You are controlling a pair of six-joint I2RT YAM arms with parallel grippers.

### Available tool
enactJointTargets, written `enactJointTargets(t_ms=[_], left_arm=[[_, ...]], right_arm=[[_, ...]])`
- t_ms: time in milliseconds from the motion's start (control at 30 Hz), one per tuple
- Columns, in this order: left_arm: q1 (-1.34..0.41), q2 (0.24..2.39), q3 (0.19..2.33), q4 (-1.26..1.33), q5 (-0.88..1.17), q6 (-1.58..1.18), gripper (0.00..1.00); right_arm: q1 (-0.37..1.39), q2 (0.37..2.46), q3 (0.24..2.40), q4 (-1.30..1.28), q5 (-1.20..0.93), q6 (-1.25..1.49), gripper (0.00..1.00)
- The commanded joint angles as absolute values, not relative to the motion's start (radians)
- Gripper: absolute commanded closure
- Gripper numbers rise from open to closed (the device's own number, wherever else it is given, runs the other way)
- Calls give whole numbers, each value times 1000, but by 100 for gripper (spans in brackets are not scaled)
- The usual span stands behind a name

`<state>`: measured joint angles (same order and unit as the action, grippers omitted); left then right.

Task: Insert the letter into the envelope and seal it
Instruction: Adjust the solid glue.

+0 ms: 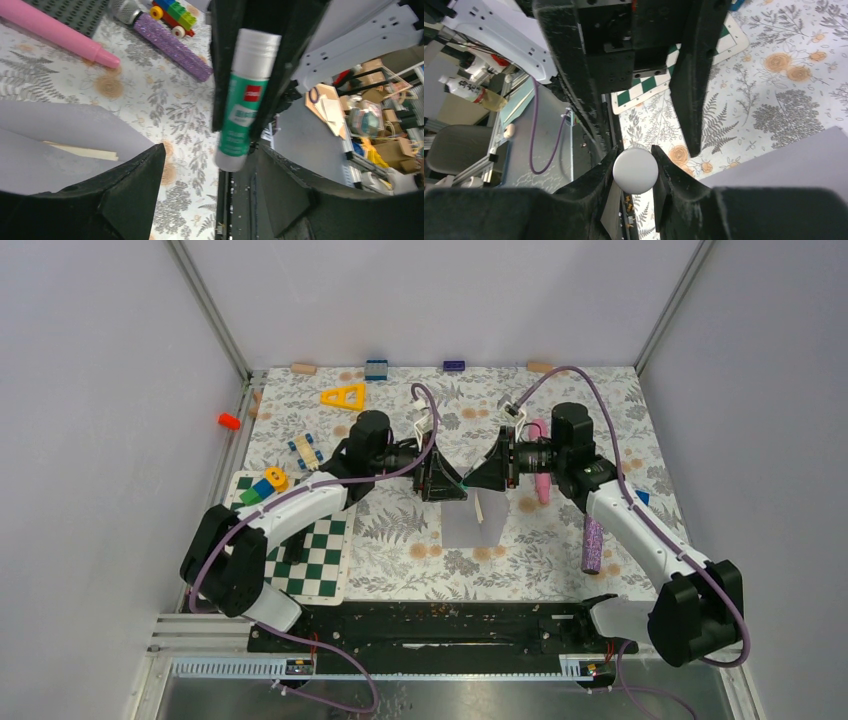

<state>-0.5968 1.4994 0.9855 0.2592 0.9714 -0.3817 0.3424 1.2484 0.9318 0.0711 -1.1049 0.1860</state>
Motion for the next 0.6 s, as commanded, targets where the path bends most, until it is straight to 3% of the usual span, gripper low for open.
enactJointTargets(t_ms=[0,267,433,567], left_arm=[[-597,1486,955,440,1071,-464,34],[-597,1488,934,499,1108,-496,54],[-597,1493,931,499,1109,-489,76],[-597,1496,931,497,1106,-489,83]], right_arm=[[354,1269,986,-34,-1030,82,95],[354,1287,990,-46,-1037,86,94],[354,1289,993,-46,-1043,92,93],[355,1292,998,-44,-1049,108,93]])
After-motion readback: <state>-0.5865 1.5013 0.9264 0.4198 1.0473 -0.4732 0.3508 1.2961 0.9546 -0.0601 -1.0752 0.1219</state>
